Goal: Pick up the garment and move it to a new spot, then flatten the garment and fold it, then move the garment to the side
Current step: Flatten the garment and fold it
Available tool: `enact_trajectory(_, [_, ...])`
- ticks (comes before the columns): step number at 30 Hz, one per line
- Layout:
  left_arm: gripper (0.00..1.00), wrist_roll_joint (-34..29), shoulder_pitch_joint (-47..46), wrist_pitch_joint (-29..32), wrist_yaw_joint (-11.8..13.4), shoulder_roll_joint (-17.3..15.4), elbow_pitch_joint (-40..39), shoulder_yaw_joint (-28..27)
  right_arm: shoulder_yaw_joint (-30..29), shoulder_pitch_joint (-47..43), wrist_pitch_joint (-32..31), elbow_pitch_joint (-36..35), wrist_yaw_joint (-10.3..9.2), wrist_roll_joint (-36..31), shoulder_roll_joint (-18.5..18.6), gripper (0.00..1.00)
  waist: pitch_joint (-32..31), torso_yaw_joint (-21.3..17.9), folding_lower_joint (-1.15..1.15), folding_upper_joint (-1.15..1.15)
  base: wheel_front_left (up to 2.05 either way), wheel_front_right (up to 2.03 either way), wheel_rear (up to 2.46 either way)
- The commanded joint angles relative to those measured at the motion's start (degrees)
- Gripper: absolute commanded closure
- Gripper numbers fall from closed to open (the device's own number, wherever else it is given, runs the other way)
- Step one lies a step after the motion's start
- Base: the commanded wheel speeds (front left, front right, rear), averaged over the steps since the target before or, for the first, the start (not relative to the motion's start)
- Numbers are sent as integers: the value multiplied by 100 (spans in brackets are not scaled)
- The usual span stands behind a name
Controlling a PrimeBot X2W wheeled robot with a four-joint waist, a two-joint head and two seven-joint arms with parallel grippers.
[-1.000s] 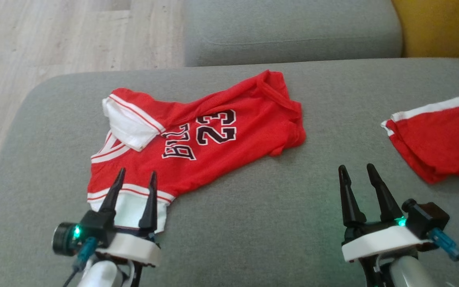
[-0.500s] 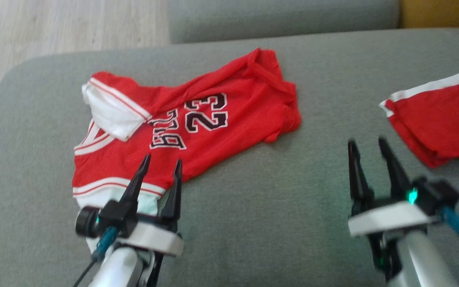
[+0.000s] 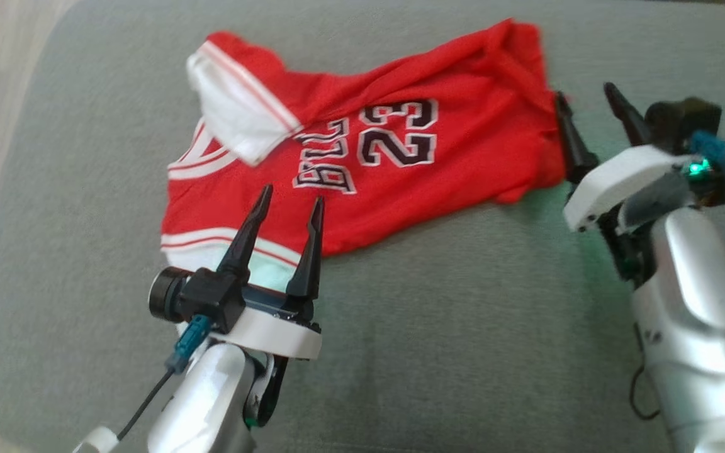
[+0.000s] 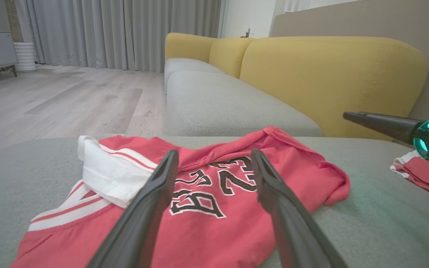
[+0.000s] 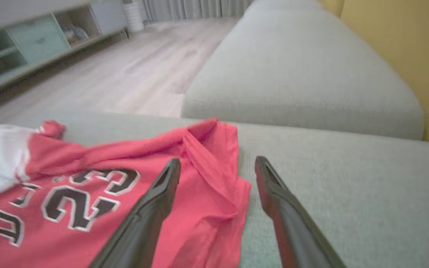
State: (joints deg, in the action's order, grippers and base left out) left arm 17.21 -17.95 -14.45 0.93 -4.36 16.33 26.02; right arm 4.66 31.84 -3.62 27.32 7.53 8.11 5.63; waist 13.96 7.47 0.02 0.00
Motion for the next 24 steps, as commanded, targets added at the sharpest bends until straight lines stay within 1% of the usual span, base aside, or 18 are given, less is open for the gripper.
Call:
enact_trajectory(1, [0, -46, -214, -54, -52, 13, -128, -216, -21, 310, -292, 223, -4, -111, 36, 0, 238, 287, -2, 0, 0, 0, 0])
enact_trajectory(4, [0, -69, -232, -54, -104, 55, -111, -260, -153, 556, -634, 807, -4, -247, 114, 0, 292, 380, -2, 0, 0, 0, 0])
enact_trajectory(5, [0, -81, -234, -54, -118, 65, -104, -275, -170, 622, -689, 969, -4, -319, 151, 0, 303, 401, -2, 0, 0, 0, 0])
enact_trajectory(6, [0, -81, -234, -54, -118, 65, -104, -275, -170, 622, -689, 969, -4, -319, 151, 0, 303, 401, -2, 0, 0, 0, 0])
enact_trajectory(7, [0, -98, -232, -54, -137, 84, -93, -312, -241, 728, -780, 1277, -4, -367, 161, 0, 317, 432, -2, 0, 0, 0, 0])
enact_trajectory(10, [0, -117, -219, -54, -156, 106, -100, -363, -342, 863, -879, 1669, -4, -407, 171, 0, 345, 462, -2, 0, 0, 0, 0])
enact_trajectory(14, [0, -127, -218, -54, -191, 127, -124, -402, -467, 1057, -970, 2135, -4, -352, 138, 0, 409, 491, -2, 0, 0, 0, 0])
enact_trajectory(16, [0, -132, -231, -54, -211, 133, -123, -411, -367, 1154, -1031, 2334, -4, -227, 96, 0, 432, 501, -2, 0, 0, 0, 0])
enact_trajectory(17, [0, -133, -241, -54, -220, 135, -117, -420, -274, 1197, -1036, 2403, -4, -167, 92, 44, 438, 502, -2, 0, 0, 0, 0])
enact_trajectory(18, [0, -134, -251, -54, -226, 137, -111, -433, -173, 1233, -1009, 2451, -4, -109, 99, 100, 441, 500, -2, 0, 0, 0, 0])
enact_trajectory(21, [0, -144, -261, -54, -234, 141, -88, -474, 171, 1343, -776, 2480, -4, 102, 193, 100, 412, 477, -2, 0, 0, 0, 0])
enact_trajectory(24, [0, -157, -235, -54, -238, 144, -60, -521, 572, 1428, -353, 2368, -4, 268, 366, 100, 311, 414, -2, 0, 0, 0, 0])
